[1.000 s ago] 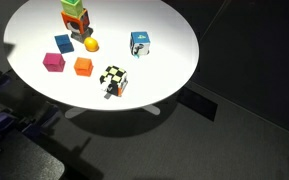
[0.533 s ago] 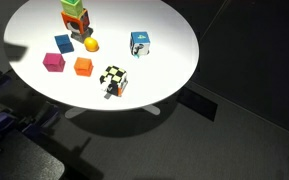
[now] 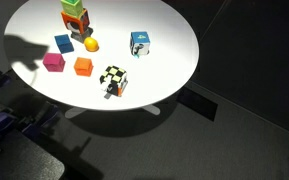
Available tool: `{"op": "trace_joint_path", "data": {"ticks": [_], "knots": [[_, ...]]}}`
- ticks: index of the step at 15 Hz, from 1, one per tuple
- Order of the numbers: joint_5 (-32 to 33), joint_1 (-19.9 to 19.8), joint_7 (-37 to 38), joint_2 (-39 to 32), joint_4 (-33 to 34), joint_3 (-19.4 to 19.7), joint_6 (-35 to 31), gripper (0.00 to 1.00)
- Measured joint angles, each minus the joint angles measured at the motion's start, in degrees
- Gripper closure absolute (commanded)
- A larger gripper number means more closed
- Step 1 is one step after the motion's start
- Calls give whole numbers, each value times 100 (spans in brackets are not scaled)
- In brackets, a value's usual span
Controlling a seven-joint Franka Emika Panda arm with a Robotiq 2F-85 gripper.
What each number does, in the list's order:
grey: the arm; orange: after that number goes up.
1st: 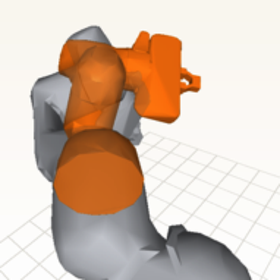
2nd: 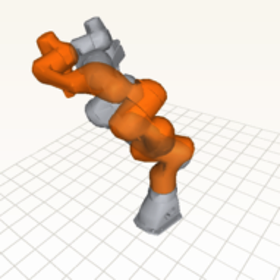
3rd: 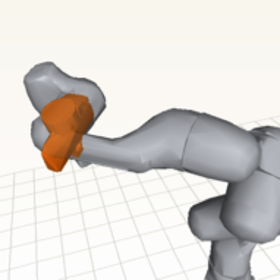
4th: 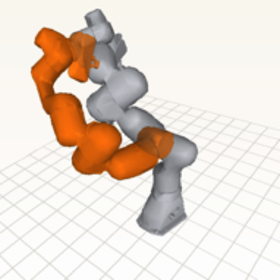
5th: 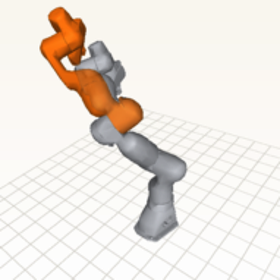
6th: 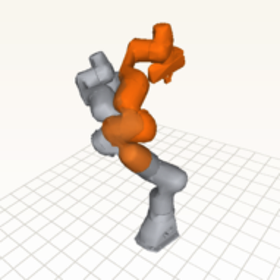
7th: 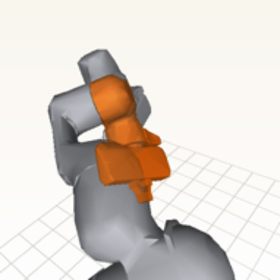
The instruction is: Pick up the pink block and put it on the blue block
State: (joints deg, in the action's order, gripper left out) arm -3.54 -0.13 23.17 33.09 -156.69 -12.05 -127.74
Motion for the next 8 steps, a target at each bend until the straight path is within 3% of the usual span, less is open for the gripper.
{"op": "trace_joint_path", "data": {"ticks": [8], "knots": [[214,-112,-168,-1357,921,325,-261,0]]}}
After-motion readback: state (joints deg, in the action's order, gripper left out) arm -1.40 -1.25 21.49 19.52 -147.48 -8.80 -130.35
